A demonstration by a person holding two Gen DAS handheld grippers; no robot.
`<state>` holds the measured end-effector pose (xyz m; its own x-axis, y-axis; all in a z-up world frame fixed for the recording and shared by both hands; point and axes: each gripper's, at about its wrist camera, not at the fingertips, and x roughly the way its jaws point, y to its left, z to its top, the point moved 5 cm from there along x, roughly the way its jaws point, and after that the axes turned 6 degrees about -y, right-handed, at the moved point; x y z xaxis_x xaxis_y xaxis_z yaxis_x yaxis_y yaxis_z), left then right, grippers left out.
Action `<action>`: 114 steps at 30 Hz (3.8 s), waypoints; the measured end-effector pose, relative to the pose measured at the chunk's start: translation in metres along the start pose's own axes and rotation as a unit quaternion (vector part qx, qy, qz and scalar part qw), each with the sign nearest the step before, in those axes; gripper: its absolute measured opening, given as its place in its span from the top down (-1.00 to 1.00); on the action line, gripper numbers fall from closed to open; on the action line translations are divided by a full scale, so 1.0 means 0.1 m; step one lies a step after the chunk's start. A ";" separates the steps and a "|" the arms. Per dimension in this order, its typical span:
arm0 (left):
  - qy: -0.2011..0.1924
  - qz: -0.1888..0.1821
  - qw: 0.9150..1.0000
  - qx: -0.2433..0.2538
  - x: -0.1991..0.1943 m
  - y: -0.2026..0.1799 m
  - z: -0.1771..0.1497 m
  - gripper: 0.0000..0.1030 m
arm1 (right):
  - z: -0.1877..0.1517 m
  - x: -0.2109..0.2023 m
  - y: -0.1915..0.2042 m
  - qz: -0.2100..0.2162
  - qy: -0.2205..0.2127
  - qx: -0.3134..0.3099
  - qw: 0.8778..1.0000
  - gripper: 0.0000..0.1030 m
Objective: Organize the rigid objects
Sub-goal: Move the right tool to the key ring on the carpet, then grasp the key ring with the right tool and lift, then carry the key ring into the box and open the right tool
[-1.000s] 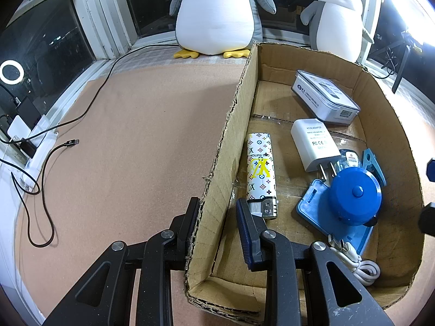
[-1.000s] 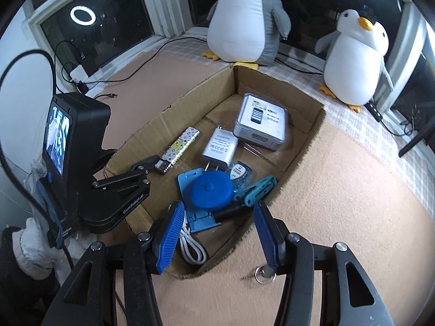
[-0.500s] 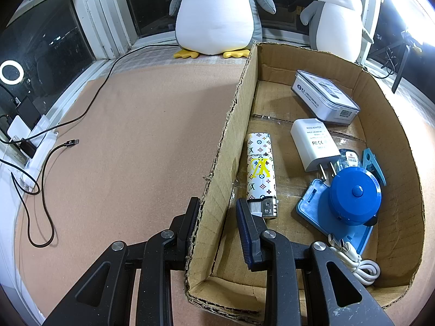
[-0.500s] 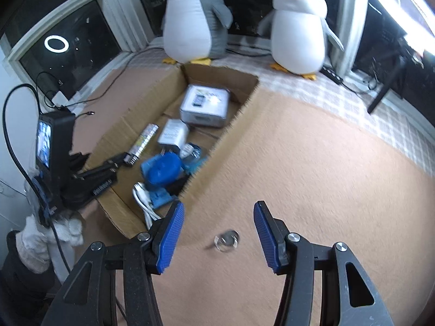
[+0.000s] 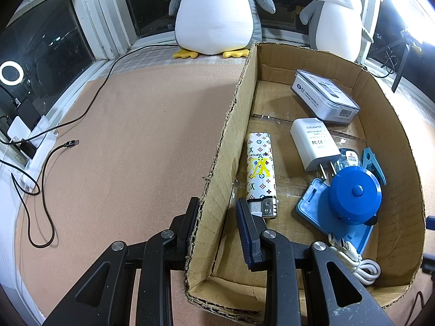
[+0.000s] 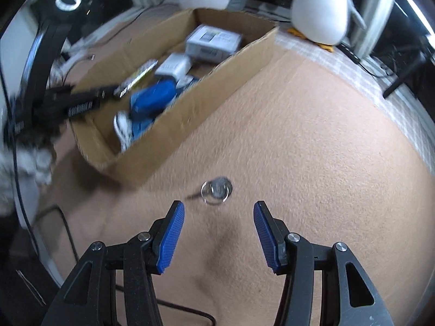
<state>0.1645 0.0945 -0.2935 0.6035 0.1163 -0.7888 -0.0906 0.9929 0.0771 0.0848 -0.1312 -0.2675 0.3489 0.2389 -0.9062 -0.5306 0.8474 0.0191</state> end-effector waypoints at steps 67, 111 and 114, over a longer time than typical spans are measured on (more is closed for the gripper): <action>0.000 -0.002 1.000 -0.002 0.01 0.01 0.01 0.44 | 0.43 -0.37 -0.04 0.025 -0.080 0.015 0.996 0.96; 0.000 -0.007 1.000 -0.007 0.02 0.04 0.01 0.44 | 1.07 0.05 0.65 0.089 -0.045 -0.001 0.995 0.78; 0.000 -0.007 1.000 -0.006 0.02 0.04 0.01 0.44 | 1.07 0.06 0.61 0.084 -0.047 0.005 0.995 0.54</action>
<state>0.1659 0.0989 -0.2937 0.6052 0.1024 -0.7894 -0.0924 0.9940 0.0581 0.1368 -0.0271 -0.2265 0.3274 0.4207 -0.8461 -0.5799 0.7964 0.1716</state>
